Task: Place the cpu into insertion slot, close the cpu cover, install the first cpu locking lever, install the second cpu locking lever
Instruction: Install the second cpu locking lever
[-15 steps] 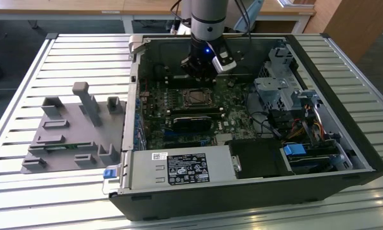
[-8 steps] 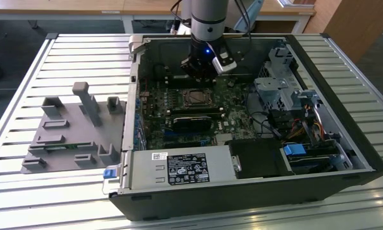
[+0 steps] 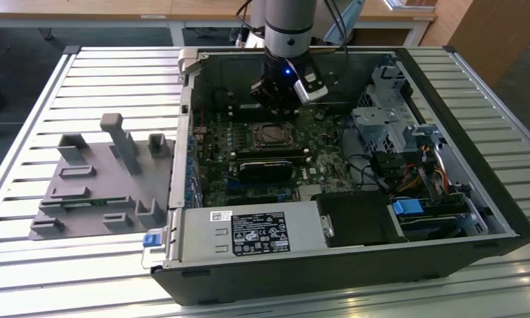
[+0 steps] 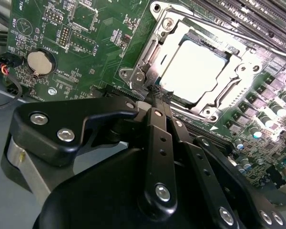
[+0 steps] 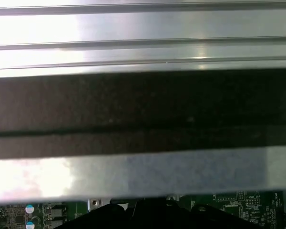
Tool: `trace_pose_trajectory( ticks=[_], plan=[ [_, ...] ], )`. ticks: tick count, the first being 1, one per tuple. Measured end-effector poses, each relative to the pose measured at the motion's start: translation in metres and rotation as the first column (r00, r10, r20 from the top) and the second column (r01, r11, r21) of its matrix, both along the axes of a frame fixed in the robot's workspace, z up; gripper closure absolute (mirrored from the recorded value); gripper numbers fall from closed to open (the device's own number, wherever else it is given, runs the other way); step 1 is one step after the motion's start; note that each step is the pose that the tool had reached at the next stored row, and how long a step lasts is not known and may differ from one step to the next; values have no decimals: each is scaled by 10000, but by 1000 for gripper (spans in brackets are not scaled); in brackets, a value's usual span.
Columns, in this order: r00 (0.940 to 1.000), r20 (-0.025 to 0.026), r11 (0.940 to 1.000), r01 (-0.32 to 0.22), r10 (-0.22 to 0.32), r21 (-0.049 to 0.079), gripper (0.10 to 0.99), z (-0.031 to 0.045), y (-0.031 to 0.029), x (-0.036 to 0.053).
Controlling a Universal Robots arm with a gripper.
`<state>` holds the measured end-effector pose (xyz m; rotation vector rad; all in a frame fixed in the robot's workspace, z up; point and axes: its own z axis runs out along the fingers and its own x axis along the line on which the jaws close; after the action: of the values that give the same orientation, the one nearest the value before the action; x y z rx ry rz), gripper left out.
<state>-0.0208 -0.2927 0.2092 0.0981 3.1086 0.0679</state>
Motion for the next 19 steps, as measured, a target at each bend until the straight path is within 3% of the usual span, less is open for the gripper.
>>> trace_pose_trajectory(
  ticks=[13,19],
  plan=[
    [10000,0,10000,1,-1,1,980,0,-29,0],
    [10000,0,10000,0,0,-1,980,34,-30,0]
  ],
)
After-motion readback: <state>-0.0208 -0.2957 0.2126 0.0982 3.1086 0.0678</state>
